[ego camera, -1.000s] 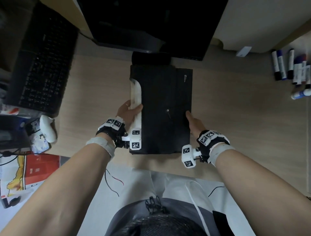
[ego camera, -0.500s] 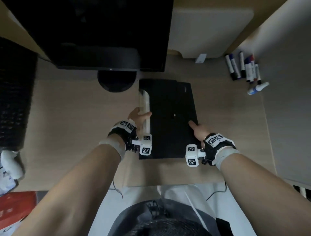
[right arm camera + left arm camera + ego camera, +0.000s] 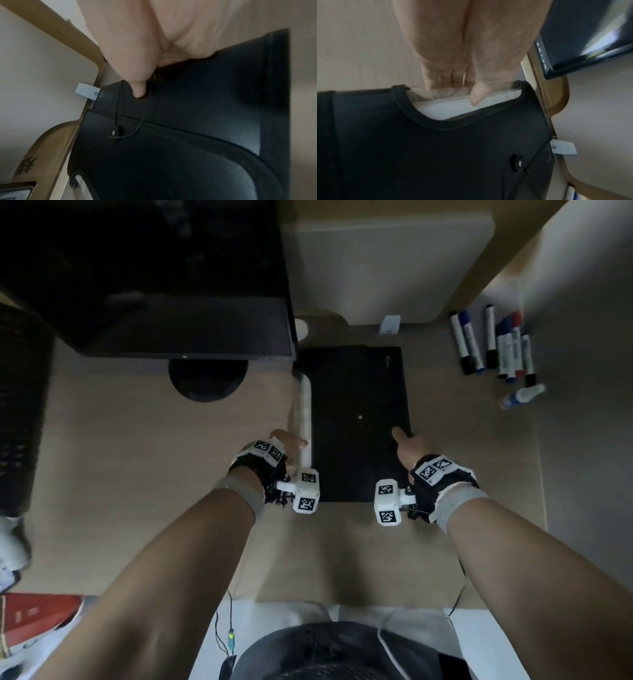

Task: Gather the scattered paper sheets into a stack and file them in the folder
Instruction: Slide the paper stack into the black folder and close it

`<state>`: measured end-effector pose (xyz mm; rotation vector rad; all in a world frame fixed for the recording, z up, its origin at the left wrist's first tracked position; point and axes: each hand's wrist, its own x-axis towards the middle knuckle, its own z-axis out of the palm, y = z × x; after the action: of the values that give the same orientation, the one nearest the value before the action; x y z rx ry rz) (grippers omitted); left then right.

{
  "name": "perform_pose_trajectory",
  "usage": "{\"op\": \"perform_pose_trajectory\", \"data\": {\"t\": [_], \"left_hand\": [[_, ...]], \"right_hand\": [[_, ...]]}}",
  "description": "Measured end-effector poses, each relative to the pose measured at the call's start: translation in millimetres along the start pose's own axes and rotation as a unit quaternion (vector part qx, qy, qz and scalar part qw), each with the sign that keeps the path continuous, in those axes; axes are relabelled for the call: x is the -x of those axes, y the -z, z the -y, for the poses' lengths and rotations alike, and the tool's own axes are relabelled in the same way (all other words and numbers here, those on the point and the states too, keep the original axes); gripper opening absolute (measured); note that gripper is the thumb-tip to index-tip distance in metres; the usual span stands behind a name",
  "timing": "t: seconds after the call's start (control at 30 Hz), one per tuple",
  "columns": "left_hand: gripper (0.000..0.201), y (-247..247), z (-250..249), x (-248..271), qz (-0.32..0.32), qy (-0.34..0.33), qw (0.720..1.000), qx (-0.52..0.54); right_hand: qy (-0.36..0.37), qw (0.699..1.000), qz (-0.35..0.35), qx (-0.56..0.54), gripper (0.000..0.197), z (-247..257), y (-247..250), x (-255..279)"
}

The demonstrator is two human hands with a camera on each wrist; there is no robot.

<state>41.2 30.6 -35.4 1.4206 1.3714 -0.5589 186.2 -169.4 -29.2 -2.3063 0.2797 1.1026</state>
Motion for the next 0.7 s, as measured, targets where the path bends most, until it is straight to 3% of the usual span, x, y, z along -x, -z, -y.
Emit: {"op": "perform_pose_trajectory", "data": {"t": [0.17, 0.3, 0.5, 0.63, 0.7], "left_hand": [[0.043, -16.1, -23.0, -7.0, -0.064, -0.021, 0.997, 0.04], [0.051, -33.8, -30.0, -14.2, -0.054, -0.014, 0.997, 0.059], [0.038, -65.0, -59.6, -6.2, -0.024, -0.024, 0.996, 0.088], [0.019, -88.9, -81.0, 4.3, -0.002, -0.024, 0.994, 0.108], [0.019, -99.5, -87.2, 6.0, 0.012, -0.033, 0.994, 0.105]], "right_hand": [[0.027, 0.999, 0.005, -0.034, 0.032, 20.5, 9.1, -27.3], [0.013, 1.0, -0.01, 0.006, 0.034, 26.3, 24.5, -38.8], [-0.032, 0.997, -0.047, 0.058, 0.037, 11.3, 62.6, -61.7], [-0.016, 0.996, -0.076, 0.053, 0.039, -1.6, 84.4, -76.7], [-0.017, 0.994, -0.089, 0.055, 0.038, -8.1, 92.9, -81.9]]}}
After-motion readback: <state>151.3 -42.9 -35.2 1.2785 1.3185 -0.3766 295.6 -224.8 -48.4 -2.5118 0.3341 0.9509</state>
